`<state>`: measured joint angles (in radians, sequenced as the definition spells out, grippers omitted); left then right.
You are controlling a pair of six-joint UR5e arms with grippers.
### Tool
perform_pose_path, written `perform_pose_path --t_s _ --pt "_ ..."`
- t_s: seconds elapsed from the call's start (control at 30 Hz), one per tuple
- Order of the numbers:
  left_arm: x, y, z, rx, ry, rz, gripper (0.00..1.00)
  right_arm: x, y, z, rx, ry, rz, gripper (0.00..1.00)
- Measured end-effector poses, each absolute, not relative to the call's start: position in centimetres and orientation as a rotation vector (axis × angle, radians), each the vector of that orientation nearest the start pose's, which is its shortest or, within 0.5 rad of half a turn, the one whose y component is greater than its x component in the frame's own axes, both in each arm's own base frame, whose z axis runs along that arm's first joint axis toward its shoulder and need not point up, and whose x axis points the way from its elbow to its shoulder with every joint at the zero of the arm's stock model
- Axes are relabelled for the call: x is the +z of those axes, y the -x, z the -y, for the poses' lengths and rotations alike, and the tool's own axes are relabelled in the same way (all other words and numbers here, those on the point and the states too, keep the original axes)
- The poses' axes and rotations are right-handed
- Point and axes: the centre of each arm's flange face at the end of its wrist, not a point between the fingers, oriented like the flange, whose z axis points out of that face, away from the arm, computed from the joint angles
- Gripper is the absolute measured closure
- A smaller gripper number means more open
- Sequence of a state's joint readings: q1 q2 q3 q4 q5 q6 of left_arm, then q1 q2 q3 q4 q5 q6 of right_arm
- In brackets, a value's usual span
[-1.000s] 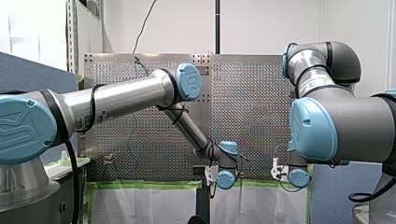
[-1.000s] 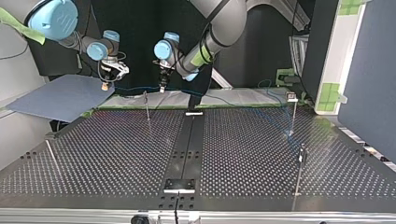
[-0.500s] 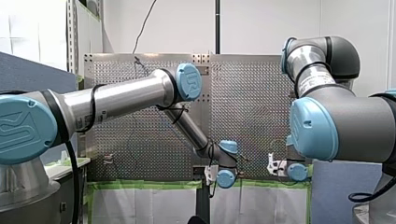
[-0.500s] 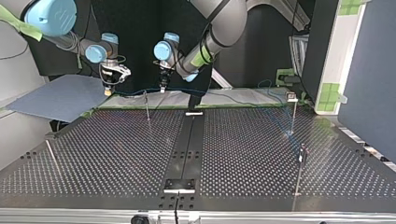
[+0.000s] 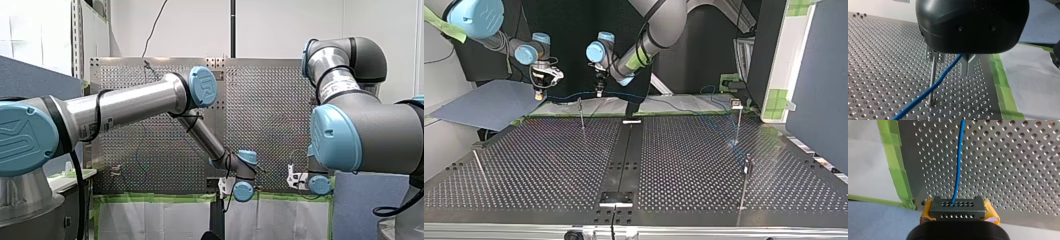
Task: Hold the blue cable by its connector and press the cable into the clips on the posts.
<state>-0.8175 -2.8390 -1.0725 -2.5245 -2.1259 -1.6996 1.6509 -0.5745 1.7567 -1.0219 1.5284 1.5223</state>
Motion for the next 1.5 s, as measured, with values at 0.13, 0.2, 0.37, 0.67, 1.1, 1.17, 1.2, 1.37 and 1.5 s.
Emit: perform_pose_path --t_s 0.13,0.2,0.37,0.67,1.1,1.17,1.2,1.37,1.5 --pt "-9.0 -45.6 60.9 -0.231 -0.178 -1.692 1.00 -7.4 -17.8 57.2 1.191 -1.408 1.225 1.00" --pt "-8.4 -45.4 60.9 -0.235 -0.178 -1.689 1.00 -6.9 -17.6 57.1 1.199 -1.388 1.228 1.00" --pt "-7.2 -45.1 60.7 -0.249 -0.182 -1.684 1.00 -5.7 -17.4 56.5 1.230 -1.340 1.235 1.00" --pt "-7.2 -45.8 60.9 -0.302 -0.192 -1.655 1.00 -5.5 -17.9 56.6 1.315 -1.306 1.229 1.00" --pt "-8.1 -48.3 60.9 -0.315 -0.180 -1.644 1.00 -5.7 -17.9 56.8 1.339 -1.287 1.223 1.00" --pt "-8.0 -48.6 60.8 -0.312 -0.177 -1.644 1.00 -5.7 -17.8 56.9 1.341 -1.283 1.224 1.00" --pt "-8.0 -48.8 60.7 -0.311 -0.176 -1.644 1.00 -5.7 -17.8 57.0 1.343 -1.282 1.225 1.00" --pt "-7.9 -49.4 60.4 -0.308 -0.173 -1.644 1.00 -5.9 -17.8 57.4 1.347 -1.274 1.232 1.00" --pt "-7.8 -49.7 60.2 -0.305 -0.171 -1.644 1.00 -6.8 -17.5 57.5 1.341 -1.263 1.260 1.00"
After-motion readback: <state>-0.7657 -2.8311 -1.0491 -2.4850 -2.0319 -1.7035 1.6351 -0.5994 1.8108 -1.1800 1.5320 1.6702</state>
